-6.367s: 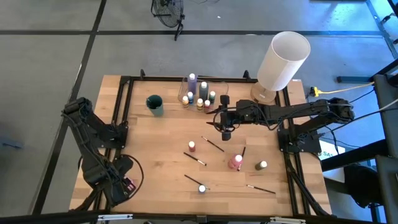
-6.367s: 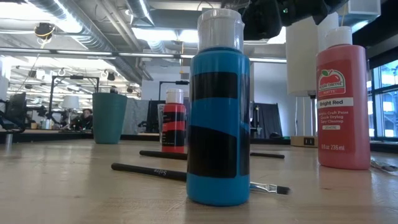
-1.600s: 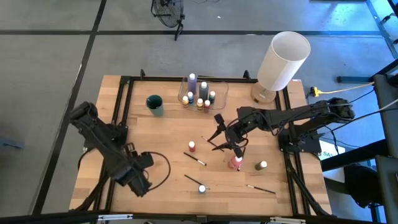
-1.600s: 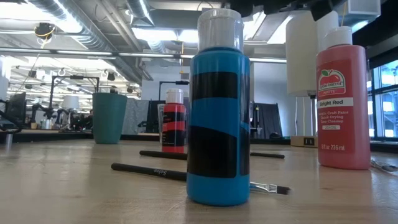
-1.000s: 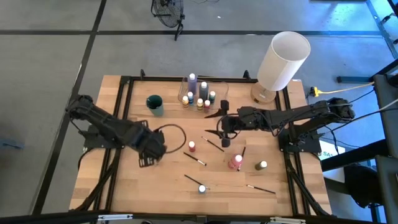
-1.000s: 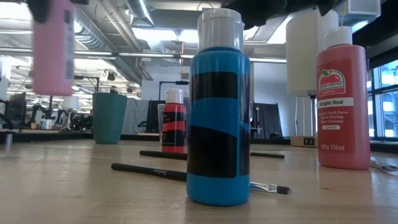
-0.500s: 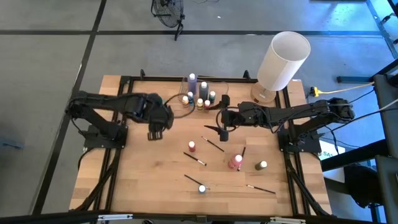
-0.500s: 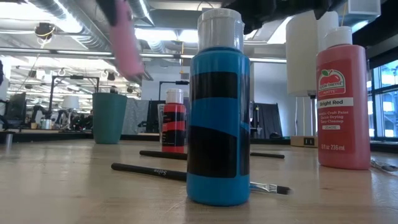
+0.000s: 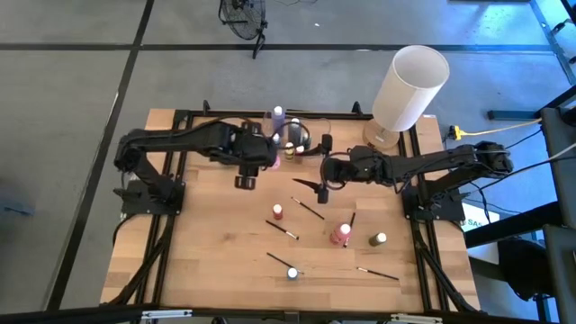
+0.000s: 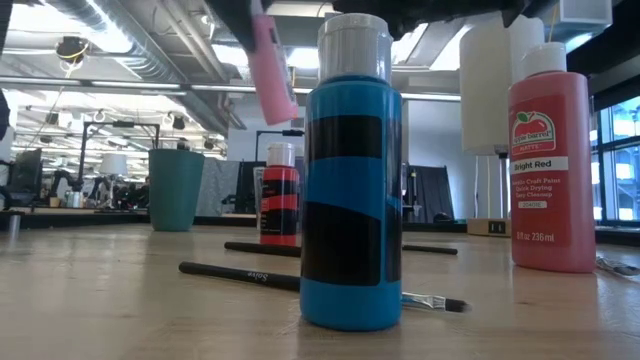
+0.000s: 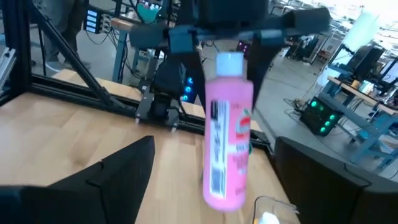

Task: Pick & Place Paint Supplies
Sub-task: Put the pink paint bottle into the transparent bin

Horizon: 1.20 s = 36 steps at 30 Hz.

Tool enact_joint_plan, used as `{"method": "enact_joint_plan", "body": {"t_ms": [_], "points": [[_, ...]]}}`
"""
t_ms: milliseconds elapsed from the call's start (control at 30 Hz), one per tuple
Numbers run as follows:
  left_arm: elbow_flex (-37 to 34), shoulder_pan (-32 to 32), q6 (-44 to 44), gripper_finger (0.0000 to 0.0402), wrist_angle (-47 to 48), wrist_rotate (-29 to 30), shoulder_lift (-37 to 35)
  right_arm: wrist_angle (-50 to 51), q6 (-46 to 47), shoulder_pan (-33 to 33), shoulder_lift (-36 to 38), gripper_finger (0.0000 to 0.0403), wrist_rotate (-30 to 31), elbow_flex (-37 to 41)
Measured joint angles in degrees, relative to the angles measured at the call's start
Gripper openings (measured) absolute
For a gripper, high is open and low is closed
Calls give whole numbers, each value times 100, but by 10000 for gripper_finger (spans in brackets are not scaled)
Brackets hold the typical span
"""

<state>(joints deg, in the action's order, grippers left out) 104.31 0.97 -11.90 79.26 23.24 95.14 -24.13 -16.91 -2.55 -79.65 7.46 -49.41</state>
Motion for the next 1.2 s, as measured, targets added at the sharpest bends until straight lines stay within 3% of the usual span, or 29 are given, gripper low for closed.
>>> {"method": "enact_joint_plan", "body": {"t_ms": [367, 767, 1200], "points": [[523, 31, -382, 203, -326, -105, 368, -328, 109, 2, -579, 337, 446, 0], [525, -27, -381, 203, -1051, -1002, 368, -587, 314, 126, -781, 337, 437, -83], [525, -249, -314, 203, -1119, -919, 368, -123, 907, 94, -781, 326, 413, -103]]}}
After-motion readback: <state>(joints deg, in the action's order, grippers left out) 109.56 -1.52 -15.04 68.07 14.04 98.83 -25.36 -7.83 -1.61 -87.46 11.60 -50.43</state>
